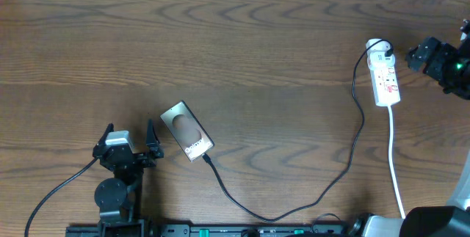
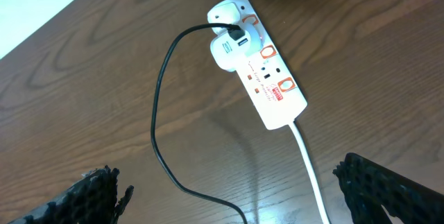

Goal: Plug charger to phone and switch on socket

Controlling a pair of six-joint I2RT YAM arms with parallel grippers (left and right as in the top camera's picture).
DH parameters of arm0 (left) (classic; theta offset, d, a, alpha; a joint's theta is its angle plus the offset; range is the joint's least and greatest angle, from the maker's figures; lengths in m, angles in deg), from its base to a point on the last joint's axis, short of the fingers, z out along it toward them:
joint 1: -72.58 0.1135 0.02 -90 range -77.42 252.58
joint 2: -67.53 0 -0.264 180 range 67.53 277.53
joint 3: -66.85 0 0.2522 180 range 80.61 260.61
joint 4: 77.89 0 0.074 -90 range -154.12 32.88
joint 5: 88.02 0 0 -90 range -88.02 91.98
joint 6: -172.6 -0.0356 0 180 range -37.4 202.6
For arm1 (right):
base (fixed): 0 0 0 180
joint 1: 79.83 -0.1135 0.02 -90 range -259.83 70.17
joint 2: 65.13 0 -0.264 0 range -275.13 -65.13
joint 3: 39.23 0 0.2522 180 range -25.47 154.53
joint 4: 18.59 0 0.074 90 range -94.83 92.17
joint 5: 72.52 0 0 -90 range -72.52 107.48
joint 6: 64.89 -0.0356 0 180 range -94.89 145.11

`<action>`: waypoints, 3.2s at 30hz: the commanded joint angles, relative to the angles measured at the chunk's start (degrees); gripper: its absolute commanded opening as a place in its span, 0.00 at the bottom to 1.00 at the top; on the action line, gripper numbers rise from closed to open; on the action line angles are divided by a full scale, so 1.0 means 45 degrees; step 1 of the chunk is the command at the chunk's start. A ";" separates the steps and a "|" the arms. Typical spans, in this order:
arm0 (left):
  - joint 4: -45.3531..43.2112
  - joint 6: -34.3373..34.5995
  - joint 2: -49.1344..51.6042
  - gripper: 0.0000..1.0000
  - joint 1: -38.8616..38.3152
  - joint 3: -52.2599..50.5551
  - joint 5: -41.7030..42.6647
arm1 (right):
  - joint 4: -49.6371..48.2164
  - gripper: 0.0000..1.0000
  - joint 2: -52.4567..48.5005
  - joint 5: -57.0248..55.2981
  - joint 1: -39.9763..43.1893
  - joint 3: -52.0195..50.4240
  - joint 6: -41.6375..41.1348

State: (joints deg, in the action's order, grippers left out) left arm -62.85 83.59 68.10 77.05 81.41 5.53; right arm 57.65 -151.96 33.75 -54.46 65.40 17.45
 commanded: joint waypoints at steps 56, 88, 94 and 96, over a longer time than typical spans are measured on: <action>0.0568 -0.0262 -0.0078 0.91 0.0053 -0.0126 0.0102 | -1.4022 0.99 1.7350 -0.2215 -0.4352 -2.0123 0.2579; 0.0568 -0.0262 -0.0078 0.91 0.0053 -0.0126 0.0102 | -1.3022 0.99 1.9229 -0.2302 -0.4541 -2.0123 0.2574; 0.0568 -0.0262 -0.0078 0.91 0.0053 -0.0126 0.0102 | -1.3022 0.99 1.9229 -0.2302 -0.4541 -2.0123 0.2574; 0.0568 -0.0262 -0.0078 0.91 0.0053 -0.0126 0.0102 | -1.3022 0.99 1.9229 -0.2302 -0.4541 -2.0123 0.2574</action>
State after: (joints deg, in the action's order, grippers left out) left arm -62.37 82.74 68.10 77.05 81.76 5.67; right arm -1.23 -65.86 24.03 -74.50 -25.07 28.36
